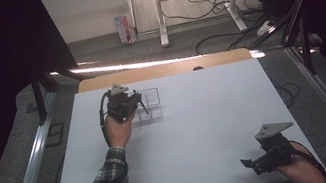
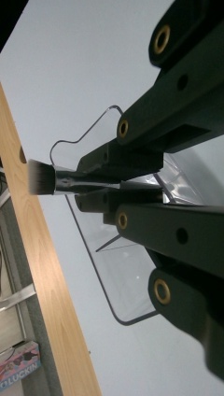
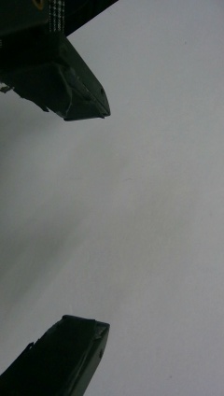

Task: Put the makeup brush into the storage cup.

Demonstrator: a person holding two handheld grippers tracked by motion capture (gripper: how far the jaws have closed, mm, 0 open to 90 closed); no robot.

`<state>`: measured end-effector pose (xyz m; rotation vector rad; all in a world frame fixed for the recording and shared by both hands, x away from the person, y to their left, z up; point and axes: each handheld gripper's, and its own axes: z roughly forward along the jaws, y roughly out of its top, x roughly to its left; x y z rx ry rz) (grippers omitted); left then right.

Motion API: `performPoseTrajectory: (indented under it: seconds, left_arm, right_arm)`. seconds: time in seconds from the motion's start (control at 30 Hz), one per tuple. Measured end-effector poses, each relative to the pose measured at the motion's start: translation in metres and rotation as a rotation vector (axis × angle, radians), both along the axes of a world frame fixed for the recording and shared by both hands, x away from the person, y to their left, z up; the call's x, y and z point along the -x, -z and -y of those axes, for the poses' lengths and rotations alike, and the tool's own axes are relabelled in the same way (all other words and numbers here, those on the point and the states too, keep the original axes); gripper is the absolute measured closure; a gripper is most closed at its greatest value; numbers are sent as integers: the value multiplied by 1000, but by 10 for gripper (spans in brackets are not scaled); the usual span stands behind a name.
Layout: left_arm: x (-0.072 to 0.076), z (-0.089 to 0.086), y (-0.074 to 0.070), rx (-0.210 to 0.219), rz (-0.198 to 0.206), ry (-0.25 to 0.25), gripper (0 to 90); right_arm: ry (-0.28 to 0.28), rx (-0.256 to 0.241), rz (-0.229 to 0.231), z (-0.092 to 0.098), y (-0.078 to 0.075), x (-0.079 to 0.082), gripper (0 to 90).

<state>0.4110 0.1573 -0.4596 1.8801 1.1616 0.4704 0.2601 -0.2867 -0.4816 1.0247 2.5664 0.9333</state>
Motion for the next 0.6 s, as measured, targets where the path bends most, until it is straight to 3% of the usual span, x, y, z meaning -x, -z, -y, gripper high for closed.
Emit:
performPoseTrajectory:
  seconds: [0.27, 0.4, 0.47, 0.6]
  left_arm:
    - [0, 1, 3, -11, -6, -3, 795]
    - [0, 0, -4, -12, 15, -10, 565]
    - [0, -1, -5, -12, 19, -14, 530]
    - [-1, -5, -8, 4, 19, -32, 370]
  right_arm:
    - [-4, 2, -3, 0, 0, 0, 2]
    - [-3, 2, -3, 0, 0, 0, 2]
    - [-4, 2, -3, 0, 0, 0, 2]
    - [-4, 3, -4, 0, 0, 0, 2]
